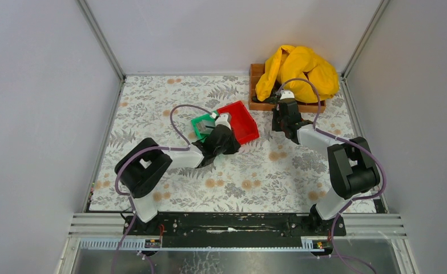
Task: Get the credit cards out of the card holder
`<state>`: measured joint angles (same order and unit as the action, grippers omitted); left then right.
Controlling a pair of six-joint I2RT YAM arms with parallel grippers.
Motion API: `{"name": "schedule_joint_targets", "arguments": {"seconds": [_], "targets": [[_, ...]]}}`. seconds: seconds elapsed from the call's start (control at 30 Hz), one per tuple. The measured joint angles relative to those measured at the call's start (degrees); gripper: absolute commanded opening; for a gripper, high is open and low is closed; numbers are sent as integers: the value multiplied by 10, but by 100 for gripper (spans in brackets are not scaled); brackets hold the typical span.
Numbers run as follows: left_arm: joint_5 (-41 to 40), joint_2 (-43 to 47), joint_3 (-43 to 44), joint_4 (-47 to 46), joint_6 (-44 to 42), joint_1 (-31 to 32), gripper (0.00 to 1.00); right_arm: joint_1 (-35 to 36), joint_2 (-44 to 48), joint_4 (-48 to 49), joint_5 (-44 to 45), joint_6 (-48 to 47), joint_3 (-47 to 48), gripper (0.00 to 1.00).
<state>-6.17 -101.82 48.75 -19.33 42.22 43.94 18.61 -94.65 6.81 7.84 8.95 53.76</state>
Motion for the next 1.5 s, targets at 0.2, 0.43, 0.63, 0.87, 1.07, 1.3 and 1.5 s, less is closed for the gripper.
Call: {"name": "schedule_joint_targets", "arguments": {"seconds": [0.2, 0.43, 0.63, 0.87, 1.07, 1.3, 1.5], "targets": [[14, 0, 13, 0, -7, -26, 6, -19, 1, 22, -24, 13, -11, 4], [14, 16, 13, 13, -23, -32, 18, -38, 21, 30, -7, 28, -38, 76], [17, 60, 13, 35, -36, -28, 43, -41, 24, 5, 45, 19, -19, 82], [12, 127, 33, 69, -59, -16, 77, -50, -55, -24, 106, -3, 71, 74], [-16, 142, 88, 128, -82, -14, 84, -66, -144, -44, 138, -23, 129, 53], [-40, 179, 83, 140, -96, -14, 86, -72, -163, -54, 150, -27, 137, 41], [-51, 190, 42, 137, -100, -14, 86, -73, -141, -126, 119, -26, 137, 40]]}}
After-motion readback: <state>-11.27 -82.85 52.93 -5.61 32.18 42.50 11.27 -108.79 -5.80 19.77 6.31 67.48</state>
